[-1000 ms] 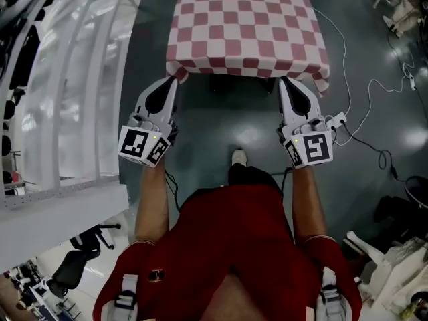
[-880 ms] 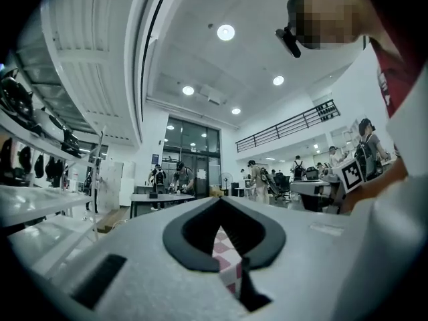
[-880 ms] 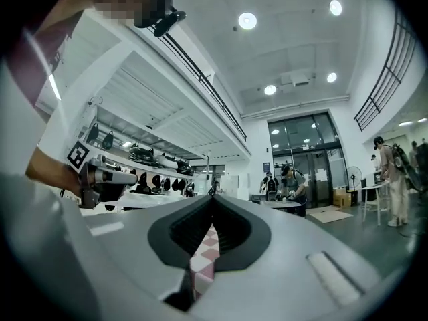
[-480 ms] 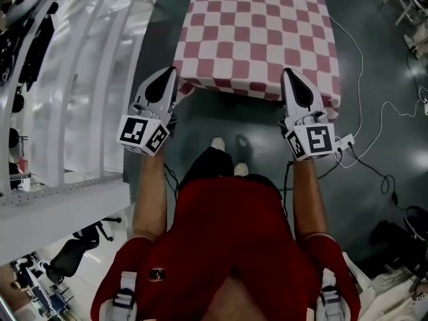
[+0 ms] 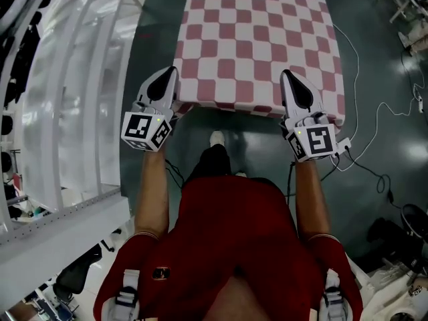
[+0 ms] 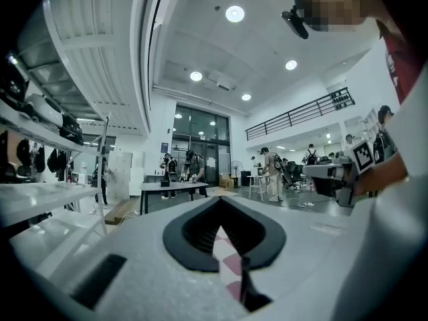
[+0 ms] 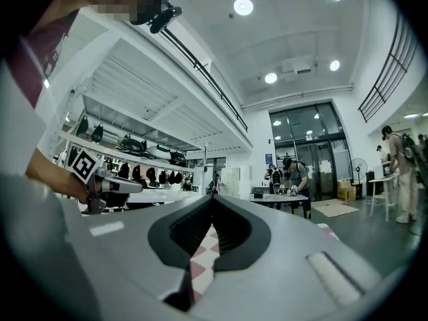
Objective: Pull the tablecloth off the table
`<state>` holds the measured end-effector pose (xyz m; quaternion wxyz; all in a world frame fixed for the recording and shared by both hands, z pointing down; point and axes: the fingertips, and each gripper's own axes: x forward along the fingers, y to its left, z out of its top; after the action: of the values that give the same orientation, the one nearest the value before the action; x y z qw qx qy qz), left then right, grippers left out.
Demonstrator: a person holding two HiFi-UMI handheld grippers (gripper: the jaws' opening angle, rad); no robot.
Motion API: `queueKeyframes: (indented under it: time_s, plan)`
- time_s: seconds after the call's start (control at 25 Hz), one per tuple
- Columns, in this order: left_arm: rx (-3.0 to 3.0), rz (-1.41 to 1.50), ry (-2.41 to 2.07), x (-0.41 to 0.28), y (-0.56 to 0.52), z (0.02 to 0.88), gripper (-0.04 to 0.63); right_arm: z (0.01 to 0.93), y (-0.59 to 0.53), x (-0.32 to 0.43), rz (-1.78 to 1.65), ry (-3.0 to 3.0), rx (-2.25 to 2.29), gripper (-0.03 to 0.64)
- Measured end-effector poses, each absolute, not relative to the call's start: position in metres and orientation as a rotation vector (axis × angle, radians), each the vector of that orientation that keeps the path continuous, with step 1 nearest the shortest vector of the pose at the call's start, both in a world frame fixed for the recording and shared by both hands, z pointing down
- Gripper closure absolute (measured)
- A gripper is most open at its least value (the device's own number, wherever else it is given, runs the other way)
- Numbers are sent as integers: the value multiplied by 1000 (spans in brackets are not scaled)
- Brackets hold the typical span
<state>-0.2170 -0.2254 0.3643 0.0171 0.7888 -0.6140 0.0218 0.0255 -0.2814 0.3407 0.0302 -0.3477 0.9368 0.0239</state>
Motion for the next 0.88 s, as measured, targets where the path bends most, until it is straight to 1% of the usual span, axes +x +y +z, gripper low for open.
queueKeyframes:
  time_s: [0.4, 0.6, 0.68, 0.76, 0.88]
  plan:
    - [2415, 123, -1801, -303, -324, 409, 591, 350, -357, -49, 37, 2887, -1195, 604]
    - [2390, 159, -1740, -335, -367, 441, 591, 363, -385, -77, 32, 2892, -1250, 604]
    - [2376, 180, -1715, -344, -382, 455, 558, 368, -393, -85, 32, 2901, -1261, 604]
    - [2356, 198, -1692, -350, -395, 471, 547, 374, -399, -90, 34, 2914, -1272, 604]
    - [2318, 224, -1644, -356, -412, 495, 496, 383, -409, -93, 23, 2928, -1292, 604]
